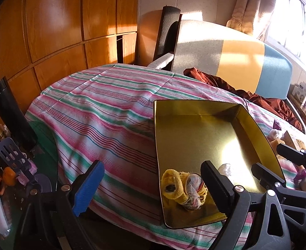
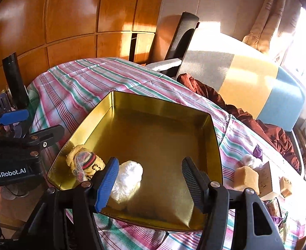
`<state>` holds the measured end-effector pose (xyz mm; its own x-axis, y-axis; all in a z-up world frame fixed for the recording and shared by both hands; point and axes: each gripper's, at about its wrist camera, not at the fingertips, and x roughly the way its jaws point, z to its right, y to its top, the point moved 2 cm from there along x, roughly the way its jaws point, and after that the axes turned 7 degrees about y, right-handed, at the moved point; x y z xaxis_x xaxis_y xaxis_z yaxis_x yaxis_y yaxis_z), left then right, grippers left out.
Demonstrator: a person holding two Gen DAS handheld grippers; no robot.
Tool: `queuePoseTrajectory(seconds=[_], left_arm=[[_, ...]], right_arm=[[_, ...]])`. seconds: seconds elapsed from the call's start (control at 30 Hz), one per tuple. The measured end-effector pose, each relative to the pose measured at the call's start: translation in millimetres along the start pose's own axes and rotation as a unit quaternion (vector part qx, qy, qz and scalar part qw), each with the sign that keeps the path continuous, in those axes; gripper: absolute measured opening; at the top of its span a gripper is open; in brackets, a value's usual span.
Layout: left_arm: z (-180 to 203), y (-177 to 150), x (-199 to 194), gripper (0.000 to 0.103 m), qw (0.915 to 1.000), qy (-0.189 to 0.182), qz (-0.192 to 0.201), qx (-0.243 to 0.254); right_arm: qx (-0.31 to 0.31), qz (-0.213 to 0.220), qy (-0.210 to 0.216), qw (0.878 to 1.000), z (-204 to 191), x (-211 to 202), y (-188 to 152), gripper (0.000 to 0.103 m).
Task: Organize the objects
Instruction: 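Grasp the plastic-wrapped bundle with the right gripper and drop it in the tray, then grasp the yellow sponge with the left gripper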
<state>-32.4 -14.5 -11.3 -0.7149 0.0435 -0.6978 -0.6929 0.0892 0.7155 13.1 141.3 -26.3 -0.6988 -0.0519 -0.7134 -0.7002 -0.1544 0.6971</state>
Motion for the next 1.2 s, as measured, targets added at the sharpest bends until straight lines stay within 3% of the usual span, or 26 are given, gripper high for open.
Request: queuePoseTrajectory(seconds=[0.27, 0.4, 0.57, 0.73, 0.9, 0.97, 1.03, 1.2], left_arm=[[20.1, 7.1, -4.0, 0.094, 0.9996, -0.014, 0.005, 0.025], [39.1, 12.6, -4.5, 0.094, 0.9986, -0.03, 0.006, 0.043], [75.5, 17.8, -4.2, 0.099, 0.9952, -0.061, 0.005, 0.076], [125.5, 22.2, -7.9, 0.103, 0.9858, -0.107, 0.005, 0.129], [181.0, 22.5, -14.2, 0.103, 0.9699, -0.153, 0.007, 0.189], [204.5, 22.0, -14.3, 0.103, 0.9637, -0.166, 0.003, 0.209], [225.7, 20.5, -14.5, 0.103, 0.9589, -0.174, 0.0, 0.224], [279.9, 20.0, -12.0, 0.103, 0.9473, -0.193, -0.006, 0.256]], right_arm=[[0.022, -0.001, -0.022, 1.0, 38.9, -4.3, -7.0, 0.064], [0.048, -0.012, -0.055, 0.997, 85.2, -7.7, -14.2, 0.073], [0.088, -0.031, -0.113, 0.989, 159.3, -16.1, -25.5, 0.073], [0.146, -0.042, -0.167, 0.974, 245.8, -23.9, -38.9, 0.074], [0.213, -0.04, -0.205, 0.955, 321.7, -23.9, -70.5, 0.08], [0.249, -0.031, -0.205, 0.946, 341.4, -23.2, -88.3, 0.08], [0.29, -0.061, -0.206, 0.933, 358.4, -18.0, -103.1, 0.08], [0.335, -0.04, -0.192, 0.922, 373.0, -32.5, -109.7, 0.08]])
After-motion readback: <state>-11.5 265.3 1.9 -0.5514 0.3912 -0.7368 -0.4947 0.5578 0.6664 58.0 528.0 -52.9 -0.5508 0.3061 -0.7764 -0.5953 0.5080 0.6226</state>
